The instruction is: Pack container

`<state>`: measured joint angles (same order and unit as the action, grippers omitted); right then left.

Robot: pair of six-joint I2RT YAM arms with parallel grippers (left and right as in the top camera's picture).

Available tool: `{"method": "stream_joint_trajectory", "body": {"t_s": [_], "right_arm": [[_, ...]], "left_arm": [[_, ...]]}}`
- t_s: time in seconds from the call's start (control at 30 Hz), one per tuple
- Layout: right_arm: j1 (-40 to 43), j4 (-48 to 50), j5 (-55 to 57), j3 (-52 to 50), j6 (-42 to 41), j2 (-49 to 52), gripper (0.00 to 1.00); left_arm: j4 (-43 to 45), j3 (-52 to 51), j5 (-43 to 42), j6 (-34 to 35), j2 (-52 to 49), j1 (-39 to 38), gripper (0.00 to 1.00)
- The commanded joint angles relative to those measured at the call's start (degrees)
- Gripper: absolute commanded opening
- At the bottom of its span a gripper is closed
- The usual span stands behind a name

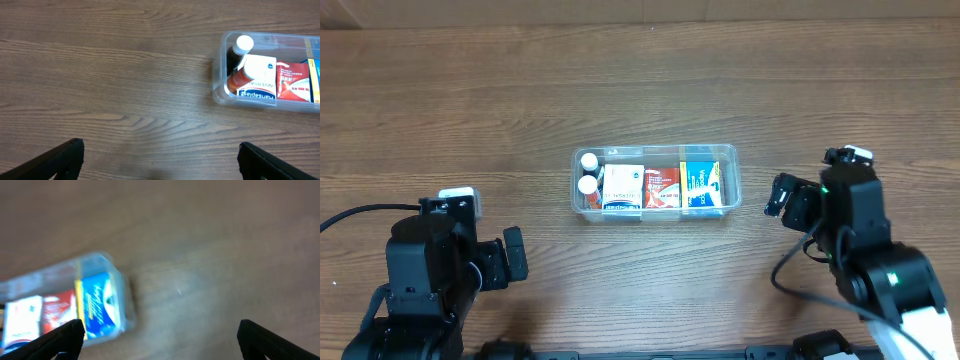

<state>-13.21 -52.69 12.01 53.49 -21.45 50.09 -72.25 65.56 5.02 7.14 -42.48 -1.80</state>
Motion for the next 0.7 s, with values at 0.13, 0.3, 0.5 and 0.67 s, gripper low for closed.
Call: {"method": "stream_joint_trajectory", "body": {"t_s": [0.13,0.3,0.5,0.67], "right_arm": [[1.7,11.2,-6.7,-15.0,14.1,-21.3,1.0],[2.8,18.5,-13.9,-26.6,20.1,-34.1,1.0],[2.8,27.9,-16.5,-35.7,23.4,-43.4,1.0],[2.8,34.6,-17.2,-42.2,26.0,-49.3,1.0]], "left_arm": [[0.0,-0.3,0.7,0.8,0.1,-0.1,1.0],[0.0,-0.3,0.7,0.8,0.1,-0.1,1.0],[0.0,-0.3,0.7,0.8,0.1,-0.1,1.0],[0.0,-0.3,0.7,0.8,0.1,-0.1,1.0]]}}
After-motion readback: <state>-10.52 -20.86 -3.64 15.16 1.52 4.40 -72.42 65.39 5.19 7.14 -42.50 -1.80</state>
